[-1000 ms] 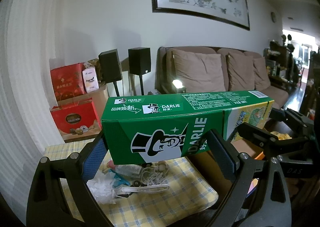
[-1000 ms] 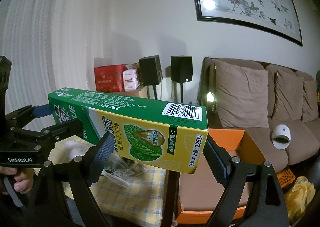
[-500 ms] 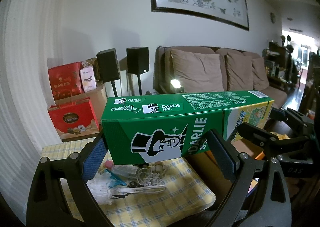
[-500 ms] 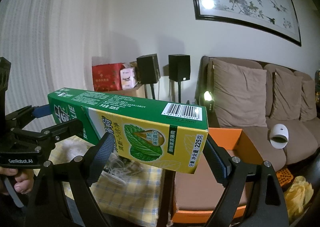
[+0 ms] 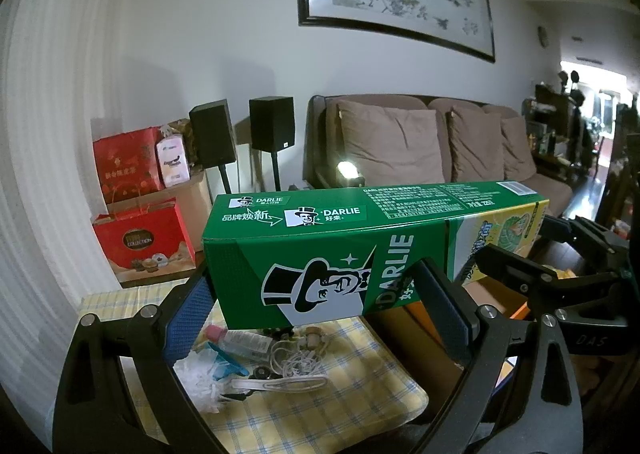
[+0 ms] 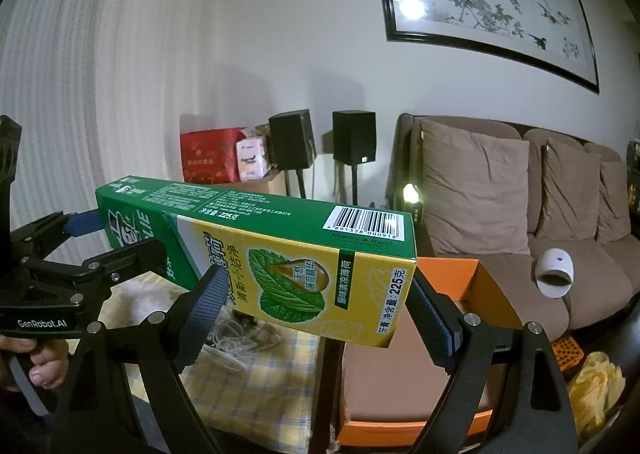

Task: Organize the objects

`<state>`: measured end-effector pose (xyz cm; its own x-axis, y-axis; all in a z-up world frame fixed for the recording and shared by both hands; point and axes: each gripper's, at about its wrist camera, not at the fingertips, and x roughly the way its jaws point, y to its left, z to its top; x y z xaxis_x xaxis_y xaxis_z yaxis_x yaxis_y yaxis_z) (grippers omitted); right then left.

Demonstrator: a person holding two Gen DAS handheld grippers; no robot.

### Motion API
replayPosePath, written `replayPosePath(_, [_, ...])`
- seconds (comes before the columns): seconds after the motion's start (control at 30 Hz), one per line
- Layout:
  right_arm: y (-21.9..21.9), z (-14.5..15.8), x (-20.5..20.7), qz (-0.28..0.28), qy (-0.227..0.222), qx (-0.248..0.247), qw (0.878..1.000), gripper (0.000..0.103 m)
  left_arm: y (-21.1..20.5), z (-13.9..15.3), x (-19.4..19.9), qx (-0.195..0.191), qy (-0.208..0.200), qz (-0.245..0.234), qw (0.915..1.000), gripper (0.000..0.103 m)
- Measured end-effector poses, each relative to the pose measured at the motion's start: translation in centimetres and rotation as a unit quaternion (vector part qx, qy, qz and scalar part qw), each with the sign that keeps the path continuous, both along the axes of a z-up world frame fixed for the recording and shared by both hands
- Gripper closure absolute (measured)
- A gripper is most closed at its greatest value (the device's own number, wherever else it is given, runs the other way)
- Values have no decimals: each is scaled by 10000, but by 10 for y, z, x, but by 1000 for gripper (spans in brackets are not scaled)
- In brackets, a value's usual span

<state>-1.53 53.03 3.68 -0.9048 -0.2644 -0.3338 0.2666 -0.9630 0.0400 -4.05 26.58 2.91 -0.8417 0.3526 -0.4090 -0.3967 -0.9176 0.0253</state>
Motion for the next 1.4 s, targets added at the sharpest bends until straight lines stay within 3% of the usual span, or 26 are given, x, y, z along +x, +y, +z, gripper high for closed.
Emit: replayPosePath(1.4, [19,1,-6,-277,-111,23,9996,13,27,-6,-10,28,-130,-200,9997,7])
